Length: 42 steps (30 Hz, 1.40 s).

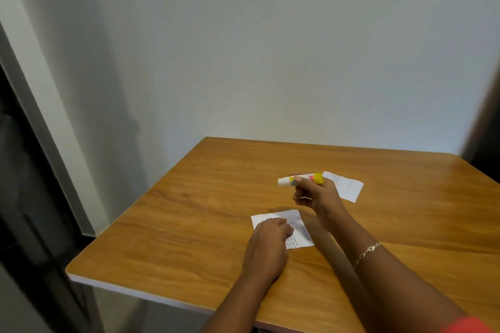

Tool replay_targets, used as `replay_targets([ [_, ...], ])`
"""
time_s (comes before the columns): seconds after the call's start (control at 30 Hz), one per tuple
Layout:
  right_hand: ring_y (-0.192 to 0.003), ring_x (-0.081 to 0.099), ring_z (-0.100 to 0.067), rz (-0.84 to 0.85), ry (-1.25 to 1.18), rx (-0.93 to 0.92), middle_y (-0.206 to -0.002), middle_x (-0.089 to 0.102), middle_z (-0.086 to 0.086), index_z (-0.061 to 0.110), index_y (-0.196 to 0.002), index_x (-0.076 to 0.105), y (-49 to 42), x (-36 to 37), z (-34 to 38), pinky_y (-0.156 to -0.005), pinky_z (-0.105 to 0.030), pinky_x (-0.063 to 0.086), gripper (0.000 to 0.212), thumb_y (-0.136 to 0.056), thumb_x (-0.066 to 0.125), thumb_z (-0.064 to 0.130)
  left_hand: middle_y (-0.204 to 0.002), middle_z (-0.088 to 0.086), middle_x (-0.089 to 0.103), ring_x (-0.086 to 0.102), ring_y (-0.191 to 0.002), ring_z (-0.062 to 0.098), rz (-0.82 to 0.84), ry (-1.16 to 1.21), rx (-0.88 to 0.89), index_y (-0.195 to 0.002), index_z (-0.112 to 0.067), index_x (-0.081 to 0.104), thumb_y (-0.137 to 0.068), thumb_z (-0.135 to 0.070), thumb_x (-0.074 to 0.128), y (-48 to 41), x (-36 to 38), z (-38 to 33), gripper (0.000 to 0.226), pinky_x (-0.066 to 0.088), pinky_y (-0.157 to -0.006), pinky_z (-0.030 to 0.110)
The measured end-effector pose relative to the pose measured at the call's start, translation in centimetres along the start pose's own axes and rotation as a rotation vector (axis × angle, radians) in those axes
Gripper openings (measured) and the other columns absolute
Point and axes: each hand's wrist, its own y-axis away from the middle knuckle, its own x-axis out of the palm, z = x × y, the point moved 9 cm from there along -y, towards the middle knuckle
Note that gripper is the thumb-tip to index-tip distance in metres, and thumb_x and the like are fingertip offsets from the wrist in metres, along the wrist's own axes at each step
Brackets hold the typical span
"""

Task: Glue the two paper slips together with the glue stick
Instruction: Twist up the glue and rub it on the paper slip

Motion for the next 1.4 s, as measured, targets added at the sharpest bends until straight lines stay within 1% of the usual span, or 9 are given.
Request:
replay_targets([
  [0.1,-0.062,0.059,-0.016,0.132,0.134,0.025,-0.074,0.064,-0.006,0.004,-0.096,0.064,-1.1,2.3,-0.8,-0.055,-0.022,0.052,0.017,-0.079,0.065,0.006,-0.134,0.0,0.053,0.046,-0.123,0.015,0.007,0.001,-0.016,-0.122,-0.019,0.057,-0.092,-0.011,0.047,0.1,0.2,0.2,0.032,0.044,-0.095,0.029],
  [0.33,-0.064,0.059,-0.016,0.3,0.432,0.015,-0.074,0.064,-0.009,0.004,-0.081,0.064,-2.4,5.7,-2.7,-0.058,-0.019,0.05,0.009,-0.08,0.065,0.012,-0.119,0.002,0.06,0.052,-0.112,0.016,-0.02,0.018,0.021,-0.113,-0.015,0.062,-0.09,-0.008,0.045,0.2,-0.2,-0.2,0.029,0.047,-0.082,0.03],
  [0.47,-0.065,0.058,-0.017,0.394,0.537,0.015,-0.071,0.062,-0.011,0.004,-0.073,0.063,-2.6,7.1,-3.7,-0.066,-0.031,0.049,0.008,-0.078,0.066,0.009,-0.112,0.004,0.062,0.052,-0.109,0.019,-0.015,-0.002,0.023,-0.109,-0.016,0.062,-0.089,-0.006,0.043,0.0,-0.1,-0.3,0.029,0.046,-0.078,0.033],
  [0.57,-0.074,0.059,-0.022,0.407,0.602,0.011,-0.081,0.063,-0.017,-0.006,-0.085,0.063,-2.9,7.4,-3.9,-0.071,-0.037,0.049,0.019,-0.077,0.067,0.011,-0.113,0.004,0.061,0.052,-0.109,0.019,-0.006,-0.016,0.022,-0.111,-0.016,0.06,-0.089,-0.007,0.043,0.0,0.0,-0.3,0.03,0.045,-0.079,0.033],
  [0.73,-0.066,0.056,-0.013,0.436,0.692,0.007,-0.081,0.062,-0.014,-0.004,-0.086,0.063,-2.9,8.1,-3.9,-0.058,-0.015,0.045,0.02,-0.078,0.068,0.014,-0.113,0.004,0.061,0.052,-0.109,0.018,-0.005,-0.021,0.019,-0.113,-0.016,0.06,-0.09,-0.008,0.042,0.0,0.1,-0.3,0.031,0.045,-0.079,0.031],
  [0.97,-0.068,0.055,-0.016,0.475,0.765,-0.006,-0.08,0.062,-0.013,0.002,-0.083,0.062,-3.2,8.5,-4.4,-0.063,-0.025,0.043,0.018,-0.077,0.07,0.018,-0.113,0.007,0.061,0.052,-0.109,0.021,-0.001,-0.028,0.012,-0.114,-0.015,0.059,-0.09,-0.008,0.042,0.1,0.0,-0.3,0.031,0.045,-0.079,0.032],
  [1.1,-0.073,0.055,-0.019,0.464,0.804,-0.015,-0.08,0.063,-0.013,-0.006,-0.087,0.063,-3.3,8.1,-4.2,-0.068,-0.032,0.043,0.027,-0.077,0.07,0.019,-0.112,0.005,0.061,0.052,-0.107,0.018,-0.007,-0.028,0.021,-0.113,-0.016,0.06,-0.09,-0.009,0.042,0.1,0.0,-0.4,0.03,0.044,-0.076,0.029],
  [1.3,-0.077,0.059,-0.02,0.435,0.807,0.005,-0.093,0.069,-0.023,-0.004,-0.091,0.063,-3.4,6.6,-4.0,-0.07,-0.031,0.048,0.028,-0.076,0.07,0.019,-0.114,0.002,0.061,0.052,-0.107,0.016,-0.027,-0.017,0.035,-0.11,-0.016,0.062,-0.09,-0.009,0.044,0.0,-0.1,-0.5,0.027,0.044,-0.076,0.027],
  [1.4,-0.074,0.058,-0.018,0.433,0.812,0.011,-0.085,0.066,-0.018,-0.003,-0.09,0.063,-3.3,5.9,-3.8,-0.065,-0.026,0.046,0.026,-0.077,0.07,0.019,-0.115,0.001,0.061,0.052,-0.108,0.016,-0.027,-0.023,0.041,-0.112,-0.016,0.062,-0.091,-0.01,0.044,0.0,-0.1,-0.5,0.028,0.044,-0.077,0.027],
])
